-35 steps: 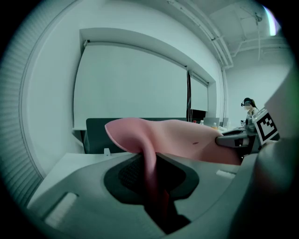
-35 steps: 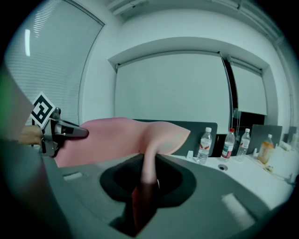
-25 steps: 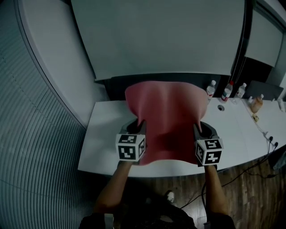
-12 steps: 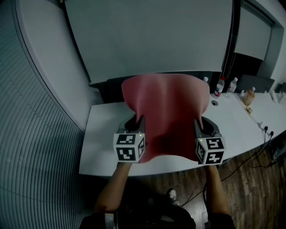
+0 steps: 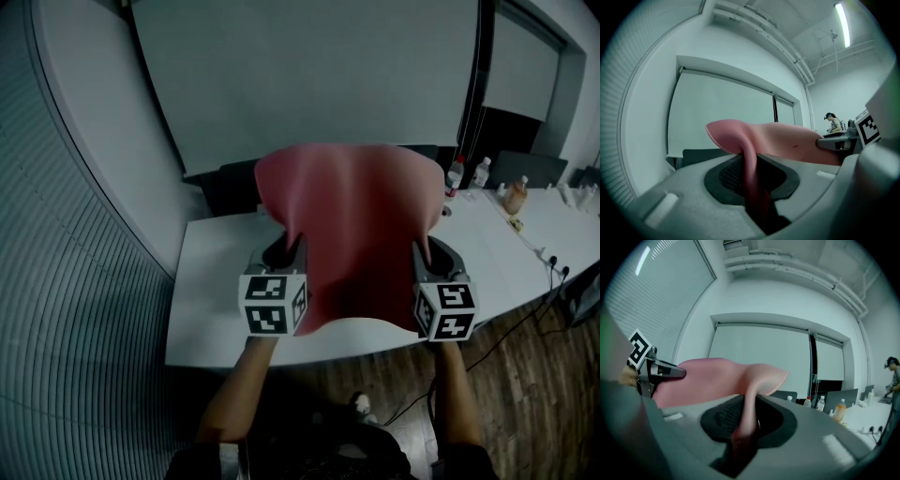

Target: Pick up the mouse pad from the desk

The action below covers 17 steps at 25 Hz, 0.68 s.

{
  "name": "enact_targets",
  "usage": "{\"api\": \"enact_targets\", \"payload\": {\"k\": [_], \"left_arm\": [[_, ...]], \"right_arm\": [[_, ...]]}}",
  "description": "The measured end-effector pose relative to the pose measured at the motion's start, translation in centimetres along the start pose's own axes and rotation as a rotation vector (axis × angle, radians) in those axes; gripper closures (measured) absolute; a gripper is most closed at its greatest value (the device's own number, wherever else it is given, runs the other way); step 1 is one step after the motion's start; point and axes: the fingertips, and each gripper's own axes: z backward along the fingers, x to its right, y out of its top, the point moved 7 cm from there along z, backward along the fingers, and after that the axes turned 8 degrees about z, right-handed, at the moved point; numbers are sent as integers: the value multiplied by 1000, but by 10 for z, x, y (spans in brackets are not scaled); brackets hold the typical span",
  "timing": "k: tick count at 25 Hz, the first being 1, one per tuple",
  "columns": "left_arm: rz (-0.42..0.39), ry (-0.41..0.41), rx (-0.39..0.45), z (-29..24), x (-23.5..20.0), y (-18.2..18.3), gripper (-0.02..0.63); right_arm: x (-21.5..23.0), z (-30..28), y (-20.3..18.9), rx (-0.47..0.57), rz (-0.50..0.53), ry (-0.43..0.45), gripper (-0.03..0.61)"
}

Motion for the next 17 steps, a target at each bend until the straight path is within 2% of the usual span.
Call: {"api": "enact_targets", "payload": {"k": [17], "left_arm": [[0,-5,3,4,-3,4,535]], "right_arm": [[-2,2,6,2,3,-20,494]]}}
